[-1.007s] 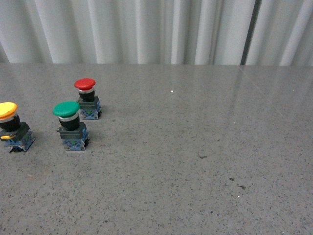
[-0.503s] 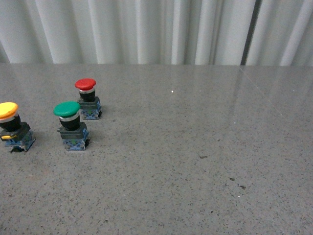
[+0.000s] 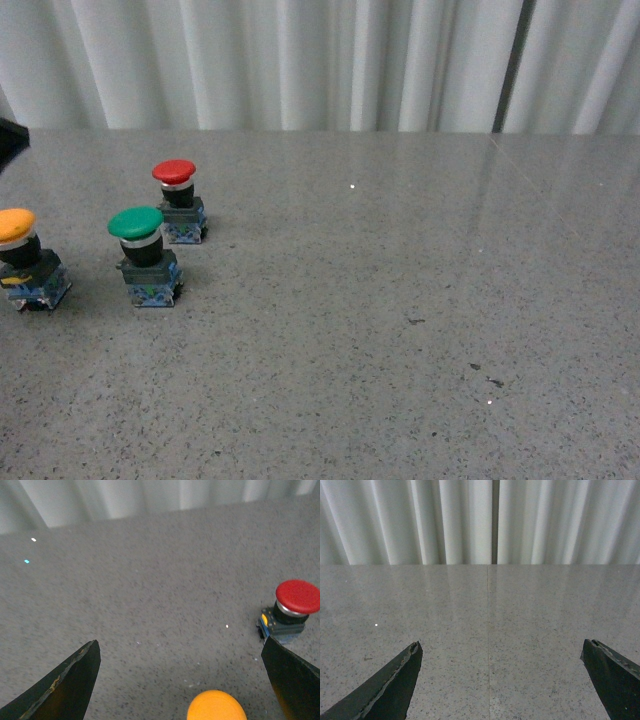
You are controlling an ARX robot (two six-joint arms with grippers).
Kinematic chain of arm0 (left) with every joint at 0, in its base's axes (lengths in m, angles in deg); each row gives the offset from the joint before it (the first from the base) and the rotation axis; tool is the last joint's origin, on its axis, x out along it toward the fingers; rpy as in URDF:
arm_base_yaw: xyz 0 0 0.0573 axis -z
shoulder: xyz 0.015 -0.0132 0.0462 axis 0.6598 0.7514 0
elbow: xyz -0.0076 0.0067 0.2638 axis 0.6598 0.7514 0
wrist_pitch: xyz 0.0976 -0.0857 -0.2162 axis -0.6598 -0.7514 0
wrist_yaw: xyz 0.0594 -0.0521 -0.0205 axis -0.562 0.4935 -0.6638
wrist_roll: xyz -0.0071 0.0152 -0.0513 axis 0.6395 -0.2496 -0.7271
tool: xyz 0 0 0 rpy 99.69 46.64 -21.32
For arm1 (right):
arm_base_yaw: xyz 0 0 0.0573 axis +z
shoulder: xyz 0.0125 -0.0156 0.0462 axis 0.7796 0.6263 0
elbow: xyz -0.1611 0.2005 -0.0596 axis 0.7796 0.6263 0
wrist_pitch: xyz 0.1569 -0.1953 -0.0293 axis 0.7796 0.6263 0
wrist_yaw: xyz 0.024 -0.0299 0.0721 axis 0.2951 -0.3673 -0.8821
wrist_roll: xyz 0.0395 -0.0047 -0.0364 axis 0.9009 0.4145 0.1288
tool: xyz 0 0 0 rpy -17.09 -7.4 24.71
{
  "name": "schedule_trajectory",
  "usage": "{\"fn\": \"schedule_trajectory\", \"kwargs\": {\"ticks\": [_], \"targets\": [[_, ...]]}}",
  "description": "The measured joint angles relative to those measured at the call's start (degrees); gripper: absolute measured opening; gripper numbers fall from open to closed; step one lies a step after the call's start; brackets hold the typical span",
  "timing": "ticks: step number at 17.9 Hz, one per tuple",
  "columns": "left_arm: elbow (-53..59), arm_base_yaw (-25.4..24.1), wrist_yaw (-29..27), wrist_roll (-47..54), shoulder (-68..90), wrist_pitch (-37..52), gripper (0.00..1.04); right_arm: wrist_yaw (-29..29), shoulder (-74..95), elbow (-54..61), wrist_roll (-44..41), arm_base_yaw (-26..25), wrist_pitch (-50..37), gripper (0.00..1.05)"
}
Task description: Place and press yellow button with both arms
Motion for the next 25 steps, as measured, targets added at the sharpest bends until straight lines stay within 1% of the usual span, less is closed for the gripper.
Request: {"fn": "schedule_trajectory", "kwargs": {"ticks": [2, 4, 6, 9, 10, 11, 12, 13, 15, 16, 19, 21, 22, 24, 25], "targets": [[0.0, 0.0, 0.6, 0.0, 3.6, 0.0, 0.98, 0.0, 0.0, 0.0, 0.0, 0.0, 0.0, 0.98], [-0.5, -0.5, 3.1, -1.1, 6.8, -0.6, 0.98, 0.0, 0.0, 0.0, 0.0, 0.0, 0.0, 0.98], [-1.5, -1.0, 4.0, -1.5, 9.4, -0.5, 0.98, 0.0, 0.0, 0.0, 0.0, 0.0, 0.0, 0.98], [-1.6, -1.0, 3.9, -1.6, 10.4, 0.0, 0.98, 0.0, 0.0, 0.0, 0.0, 0.0, 0.0, 0.98], [-1.6, -0.9, 3.9, -1.5, 10.4, 0.0, 0.97, 0.0, 0.0, 0.0, 0.0, 0.0, 0.0, 0.98], [-1.6, -0.8, 3.6, -1.5, 10.4, 0.1, 0.88, 0.0, 0.0, 0.0, 0.0, 0.0, 0.0, 0.98], [-1.6, -0.8, 3.7, -1.5, 10.4, 0.0, 0.77, 0.0, 0.0, 0.0, 0.0, 0.0, 0.0, 0.98], [-1.6, -0.8, 3.6, -1.5, 10.4, 0.1, 0.7, 0.0, 0.0, 0.0, 0.0, 0.0, 0.0, 0.98], [-0.9, -0.8, 3.7, -1.2, 9.7, -0.6, 0.43, 0.0, 0.0, 0.0, 0.0, 0.0, 0.0, 0.98], [-0.4, -0.8, 3.7, -1.0, 8.9, -0.7, 0.36, 0.0, 0.0, 0.0, 0.0, 0.0, 0.0, 0.98], [0.3, -0.6, 3.8, -1.0, 4.9, -2.3, 0.34, 0.0, 0.0, 0.0, 0.0, 0.0, 0.0, 0.98], [0.2, 0.7, 3.7, -1.0, 1.4, -4.0, 0.34, 0.0, 0.0, 0.0, 0.0, 0.0, 0.0, 0.98], [-0.6, 2.5, 3.4, -1.1, -0.4, -5.3, 0.34, 0.0, 0.0, 0.0, 0.0, 0.0, 0.0, 0.98], [-5.7, 9.4, 1.6, -2.7, -2.4, -8.2, 0.34, 0.0, 0.0, 0.0, 0.0, 0.0, 0.0, 0.98], [-7.4, 11.8, 0.5, -3.1, -2.4, -8.2, 0.34, 0.0, 0.0, 0.0, 0.0, 0.0, 0.0, 0.98]]}}
